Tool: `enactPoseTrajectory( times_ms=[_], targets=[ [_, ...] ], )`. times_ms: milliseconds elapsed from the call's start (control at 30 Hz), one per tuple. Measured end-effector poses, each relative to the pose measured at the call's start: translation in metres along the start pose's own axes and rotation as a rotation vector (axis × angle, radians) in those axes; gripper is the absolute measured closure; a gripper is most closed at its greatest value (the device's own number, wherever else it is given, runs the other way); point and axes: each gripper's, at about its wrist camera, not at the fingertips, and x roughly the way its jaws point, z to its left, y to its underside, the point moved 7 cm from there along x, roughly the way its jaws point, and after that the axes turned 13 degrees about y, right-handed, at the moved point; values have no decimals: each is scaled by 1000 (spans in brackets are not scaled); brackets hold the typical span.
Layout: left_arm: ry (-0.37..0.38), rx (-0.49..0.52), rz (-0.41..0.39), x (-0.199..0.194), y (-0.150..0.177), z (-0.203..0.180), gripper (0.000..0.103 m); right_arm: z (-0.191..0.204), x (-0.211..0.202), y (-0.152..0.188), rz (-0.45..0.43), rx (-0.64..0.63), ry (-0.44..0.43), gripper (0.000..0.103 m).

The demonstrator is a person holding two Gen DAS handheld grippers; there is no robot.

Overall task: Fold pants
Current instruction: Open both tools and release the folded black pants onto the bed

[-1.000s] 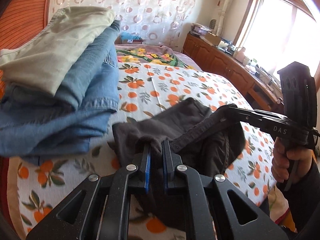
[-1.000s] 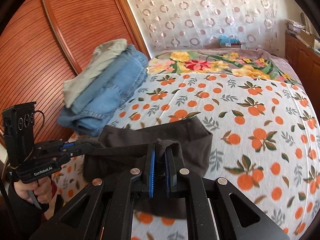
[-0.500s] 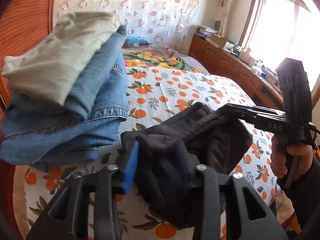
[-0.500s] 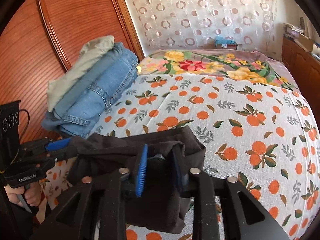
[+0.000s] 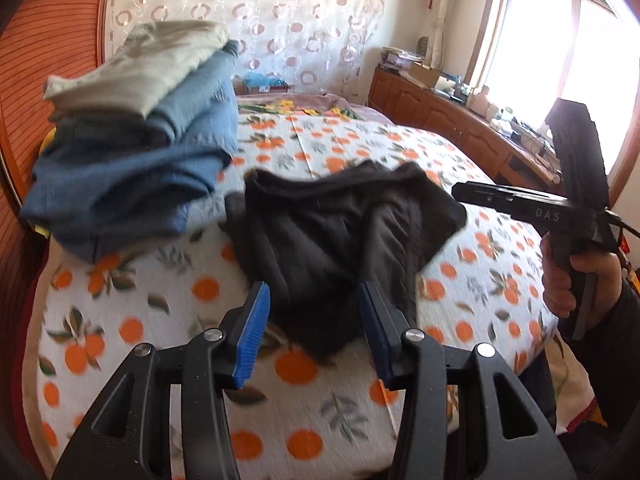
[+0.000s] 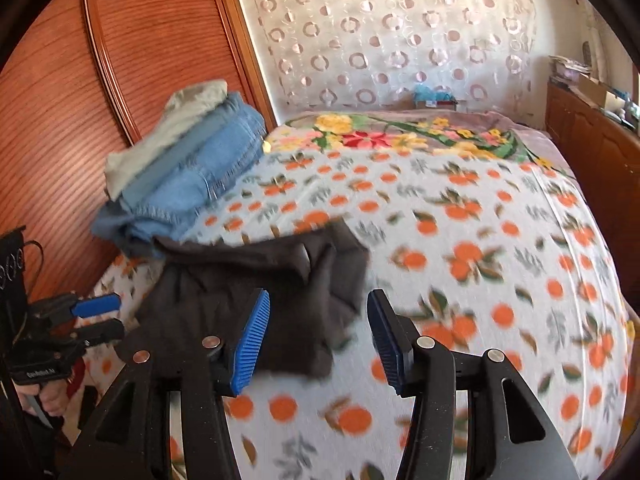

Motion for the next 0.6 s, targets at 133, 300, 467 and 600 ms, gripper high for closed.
enactPoseTrajectory(
  times_ms=[133,300,467,600],
  targets=[
    [1,5,13,-4,18,-9,56,-5,-4,20,15,0,21,50],
    [7,6,35,-4,34,-16,56,-7,-8,36,16,-15,49,50],
    [-23,59,42,6,34,-24,56,-1,-3,40,31,-33,55,50],
    [-84,124,31,12,21,-21,56,0,-3,34,-1,-49,76,50]
  ],
)
